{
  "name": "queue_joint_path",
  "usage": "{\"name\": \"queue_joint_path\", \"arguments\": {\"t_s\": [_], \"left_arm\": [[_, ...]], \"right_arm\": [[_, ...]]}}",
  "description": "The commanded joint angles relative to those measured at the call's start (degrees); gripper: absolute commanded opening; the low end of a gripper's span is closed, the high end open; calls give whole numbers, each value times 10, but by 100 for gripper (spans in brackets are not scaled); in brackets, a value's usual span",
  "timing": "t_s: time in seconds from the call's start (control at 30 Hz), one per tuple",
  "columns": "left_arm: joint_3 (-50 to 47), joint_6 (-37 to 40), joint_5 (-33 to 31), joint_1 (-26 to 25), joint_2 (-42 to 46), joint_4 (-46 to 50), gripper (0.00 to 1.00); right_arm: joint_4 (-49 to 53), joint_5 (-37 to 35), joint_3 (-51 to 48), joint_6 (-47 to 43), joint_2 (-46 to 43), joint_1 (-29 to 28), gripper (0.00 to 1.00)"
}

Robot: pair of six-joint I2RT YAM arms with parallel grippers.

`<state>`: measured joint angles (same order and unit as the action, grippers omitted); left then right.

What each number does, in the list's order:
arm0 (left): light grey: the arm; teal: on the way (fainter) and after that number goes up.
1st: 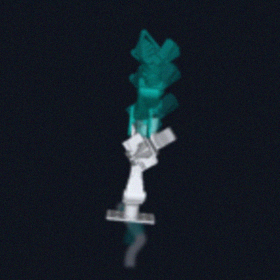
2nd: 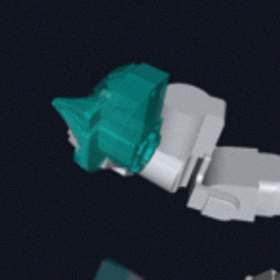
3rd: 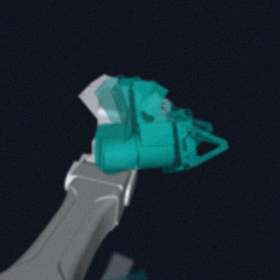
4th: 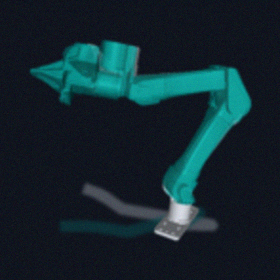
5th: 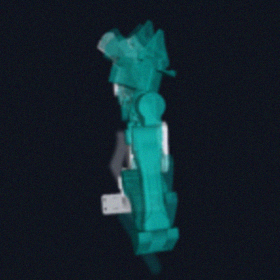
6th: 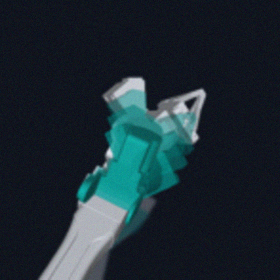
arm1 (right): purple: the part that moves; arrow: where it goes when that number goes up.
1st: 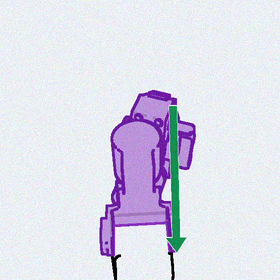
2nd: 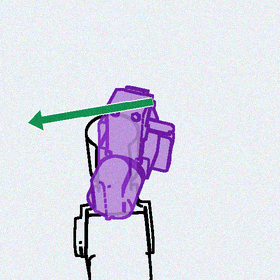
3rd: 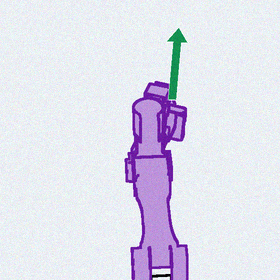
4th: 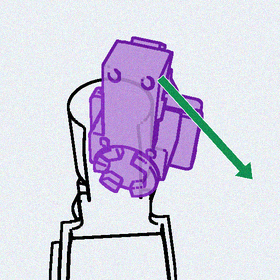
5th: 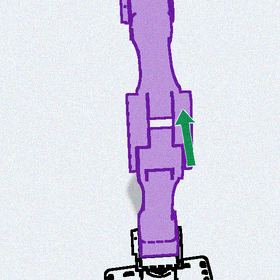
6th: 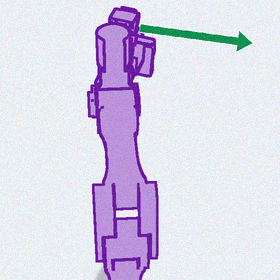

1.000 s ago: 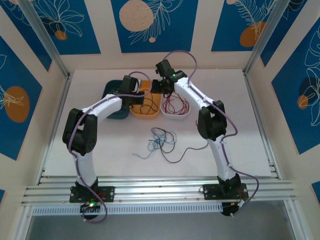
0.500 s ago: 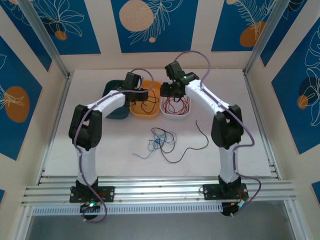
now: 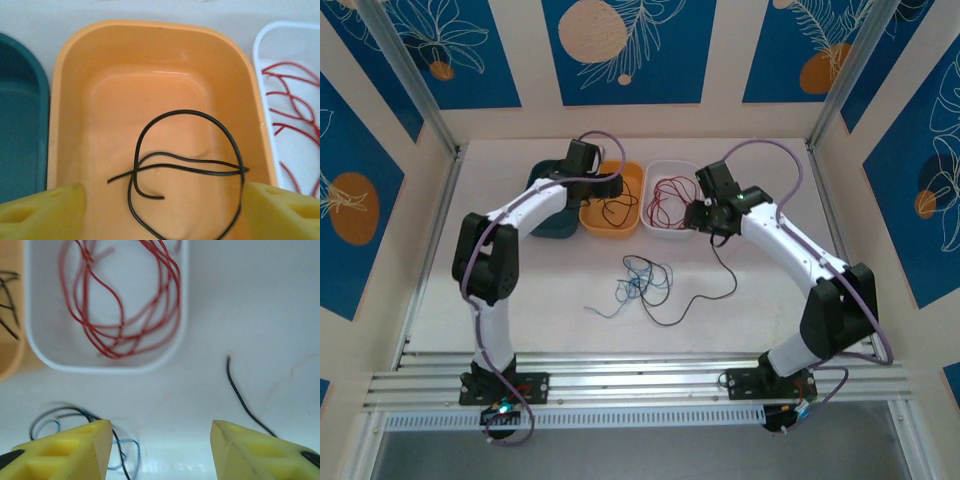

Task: Untangle the cables

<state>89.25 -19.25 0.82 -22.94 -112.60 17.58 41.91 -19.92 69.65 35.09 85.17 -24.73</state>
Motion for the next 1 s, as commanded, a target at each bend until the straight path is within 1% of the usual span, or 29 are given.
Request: {"name": "queue_joint_path", "arguments": {"t_s": [0.0,0.03,0.13,0.23,0.37,0.47,0.57,0.73,0.87,0.97], "left_arm": [[-36,-3,8,0,76,-10,94],[-53,-3,4,-1,96,-12,100],[-111,-2,-8,-9,158,-27,100],[-184,-6,-29,-21,225,-51,100],[-297,-25,-64,-43,327,-101,100],[-369,-44,-73,-53,391,-133,100],[-418,-54,-69,-59,438,-142,100],[-473,-60,-73,-64,492,-141,100],[-499,-62,-83,-64,512,-142,100],[-511,-67,-82,-64,513,-148,100]], "right_arm": [[35,-20,-53,55,-42,2,54],[42,-21,-70,69,-52,2,54],[57,-7,-118,109,-87,0,52],[64,9,-164,149,-123,-13,51],[79,17,-212,214,-157,-51,49],[83,14,-244,263,-164,-91,49],[80,21,-259,302,-152,-125,47],[75,31,-242,343,-98,-193,47],[53,55,-220,351,-45,-234,50],[43,60,-201,348,-3,-247,51]]}}
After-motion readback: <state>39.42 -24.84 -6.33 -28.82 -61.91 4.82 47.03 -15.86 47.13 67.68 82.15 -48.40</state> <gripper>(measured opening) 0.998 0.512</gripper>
